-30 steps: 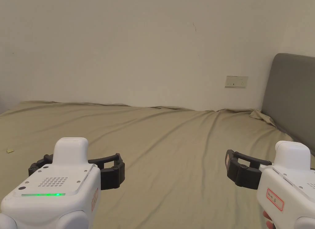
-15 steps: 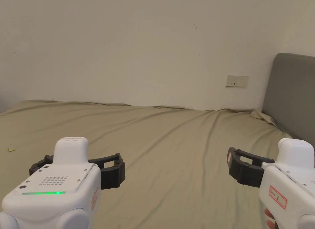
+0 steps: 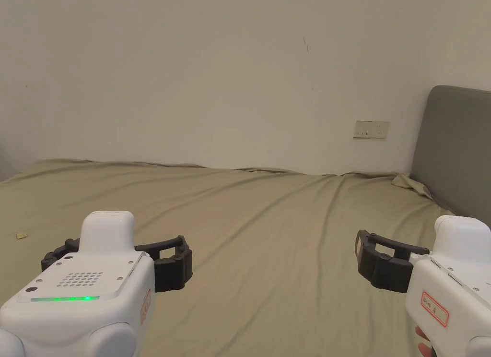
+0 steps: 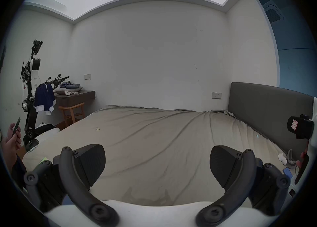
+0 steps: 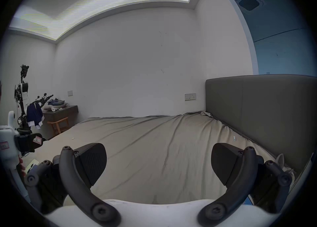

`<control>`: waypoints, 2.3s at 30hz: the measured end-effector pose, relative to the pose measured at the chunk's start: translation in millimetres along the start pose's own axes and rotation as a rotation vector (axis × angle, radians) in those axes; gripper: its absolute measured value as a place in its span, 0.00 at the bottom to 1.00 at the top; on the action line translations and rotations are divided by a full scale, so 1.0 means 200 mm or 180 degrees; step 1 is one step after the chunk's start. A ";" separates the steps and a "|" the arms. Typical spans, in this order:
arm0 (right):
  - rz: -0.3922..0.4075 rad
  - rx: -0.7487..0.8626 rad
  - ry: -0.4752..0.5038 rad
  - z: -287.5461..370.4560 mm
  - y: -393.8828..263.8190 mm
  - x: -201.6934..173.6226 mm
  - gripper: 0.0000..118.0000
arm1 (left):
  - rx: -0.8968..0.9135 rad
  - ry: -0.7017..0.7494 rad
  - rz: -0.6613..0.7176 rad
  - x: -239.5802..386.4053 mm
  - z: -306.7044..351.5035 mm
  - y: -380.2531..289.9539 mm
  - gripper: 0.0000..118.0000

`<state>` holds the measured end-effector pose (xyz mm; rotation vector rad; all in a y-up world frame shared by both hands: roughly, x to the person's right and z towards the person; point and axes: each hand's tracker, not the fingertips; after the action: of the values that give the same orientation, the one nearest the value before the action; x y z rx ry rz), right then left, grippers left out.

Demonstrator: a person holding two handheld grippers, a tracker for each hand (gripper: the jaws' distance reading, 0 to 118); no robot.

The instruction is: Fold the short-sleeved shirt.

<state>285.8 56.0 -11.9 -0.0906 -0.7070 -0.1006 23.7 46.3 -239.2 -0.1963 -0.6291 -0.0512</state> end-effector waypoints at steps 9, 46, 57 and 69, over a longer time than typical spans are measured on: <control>0.0004 -0.0002 0.0016 0.00 0.00 0.00 1.00 | 0.0013 0.0028 -0.0025 0.00 0.01 0.01 1.00; 0.0445 0.0232 0.0106 0.02 -0.11 -0.07 1.00 | 0.0052 0.0017 0.0011 0.00 0.03 0.00 1.00; 0.0277 0.0154 0.0079 -0.01 -0.10 -0.07 1.00 | 0.0037 0.0038 -0.0002 -0.02 0.02 0.00 1.00; 0.0170 0.0150 0.0069 0.00 -0.08 -0.05 1.00 | 0.0015 0.0028 0.0022 -0.02 0.01 -0.01 1.00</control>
<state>276.9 40.9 -17.7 -0.0630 -0.6844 -0.0335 18.4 44.7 -239.9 -0.1935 -0.6198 -0.0438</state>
